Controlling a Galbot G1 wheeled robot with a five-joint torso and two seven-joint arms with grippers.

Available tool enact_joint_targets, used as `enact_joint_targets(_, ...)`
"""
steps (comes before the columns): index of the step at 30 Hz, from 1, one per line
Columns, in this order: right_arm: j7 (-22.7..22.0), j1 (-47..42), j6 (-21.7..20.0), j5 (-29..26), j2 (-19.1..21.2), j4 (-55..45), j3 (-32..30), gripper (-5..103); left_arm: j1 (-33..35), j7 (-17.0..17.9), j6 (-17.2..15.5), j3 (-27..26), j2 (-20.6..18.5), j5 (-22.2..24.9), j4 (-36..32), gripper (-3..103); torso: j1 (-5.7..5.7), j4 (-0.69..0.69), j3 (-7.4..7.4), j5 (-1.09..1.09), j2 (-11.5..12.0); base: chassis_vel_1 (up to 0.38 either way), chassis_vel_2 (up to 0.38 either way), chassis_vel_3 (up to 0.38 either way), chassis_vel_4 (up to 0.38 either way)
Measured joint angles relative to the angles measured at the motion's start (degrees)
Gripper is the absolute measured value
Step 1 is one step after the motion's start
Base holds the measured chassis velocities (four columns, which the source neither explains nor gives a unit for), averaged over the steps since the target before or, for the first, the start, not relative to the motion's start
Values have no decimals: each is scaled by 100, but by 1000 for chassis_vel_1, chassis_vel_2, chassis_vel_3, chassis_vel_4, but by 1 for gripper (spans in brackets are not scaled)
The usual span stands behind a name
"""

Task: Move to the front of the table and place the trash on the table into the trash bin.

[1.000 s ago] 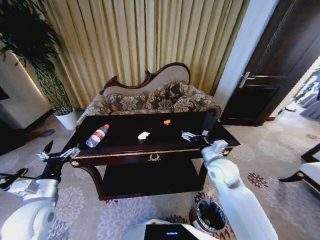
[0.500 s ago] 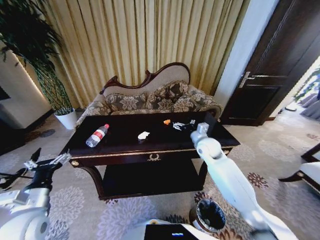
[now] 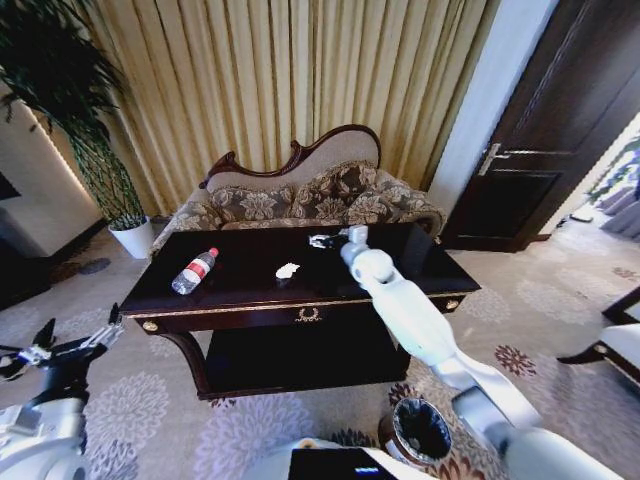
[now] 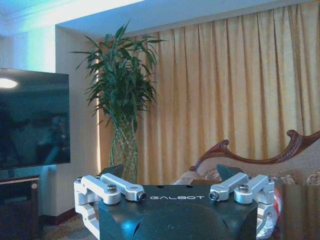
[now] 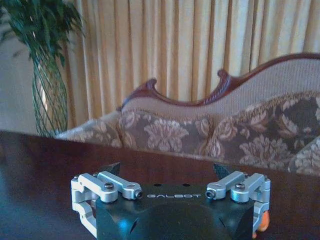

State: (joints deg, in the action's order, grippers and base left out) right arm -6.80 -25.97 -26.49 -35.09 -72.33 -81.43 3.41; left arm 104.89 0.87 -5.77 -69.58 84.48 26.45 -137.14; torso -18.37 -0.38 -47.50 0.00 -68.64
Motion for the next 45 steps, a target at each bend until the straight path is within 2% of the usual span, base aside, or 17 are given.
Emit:
enact_joint_targets(7, 0, 197, 3, 275, -61, 465, 84, 100, 10, 1, 26, -40, 42, 32, -7, 100, 0, -1, 0, -1, 0, 0, 0, 0, 0)
enact_joint_targets(22, -1, 341, 50, 285, 178, 1106, -122, 100, 10, -3, 40, -7, 23, 40, -92, 100, 0, 0, 0, 0, 0, 0, 0, 0, 0)
enact_joint_targets(41, 0, 115, 73, 291, 192, 1092, -328, 100, -24, 0, 37, -140, -148, 223, -92, 100, 0, 0, 0, 0, 0, 0, 0, 0, 0)
enact_joint_targets(42, 0, 96, 80, 296, 186, 1099, -340, 103, -24, 0, 31, -140, -145, 228, -101, 100, 0, 0, 1, 0, 0, 0, 0, 0, 0)
enact_joint_targets(45, 0, 90, 95, 298, 177, 1123, -349, 98, -16, -1, 30, -138, -132, 228, -115, 100, 0, 1, 1, 0, 0, 0, 0, 0, 0)
